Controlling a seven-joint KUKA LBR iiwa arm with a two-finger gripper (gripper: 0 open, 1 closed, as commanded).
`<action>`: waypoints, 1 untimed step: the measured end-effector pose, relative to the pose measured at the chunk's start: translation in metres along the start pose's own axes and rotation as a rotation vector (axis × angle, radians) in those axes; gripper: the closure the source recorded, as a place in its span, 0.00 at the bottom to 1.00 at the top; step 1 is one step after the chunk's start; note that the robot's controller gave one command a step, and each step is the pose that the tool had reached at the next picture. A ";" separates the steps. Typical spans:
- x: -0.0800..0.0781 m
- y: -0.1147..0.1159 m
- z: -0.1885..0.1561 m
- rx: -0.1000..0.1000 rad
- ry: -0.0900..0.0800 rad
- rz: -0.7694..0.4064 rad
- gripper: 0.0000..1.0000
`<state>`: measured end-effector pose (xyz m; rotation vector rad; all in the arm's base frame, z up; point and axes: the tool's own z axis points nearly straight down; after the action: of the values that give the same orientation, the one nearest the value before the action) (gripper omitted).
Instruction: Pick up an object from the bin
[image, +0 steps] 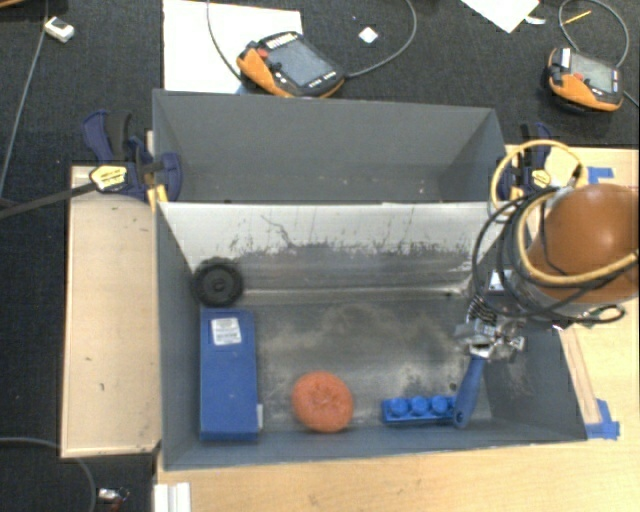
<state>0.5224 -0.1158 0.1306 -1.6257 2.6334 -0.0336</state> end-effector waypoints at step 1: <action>-0.045 0.003 -0.063 -0.021 -0.002 -0.230 1.00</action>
Offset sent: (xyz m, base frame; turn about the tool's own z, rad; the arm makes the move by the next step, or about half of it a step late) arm 0.0298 -0.0250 0.0824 -0.0071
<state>0.5371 -0.0743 0.1951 -1.9253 2.4388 -0.0129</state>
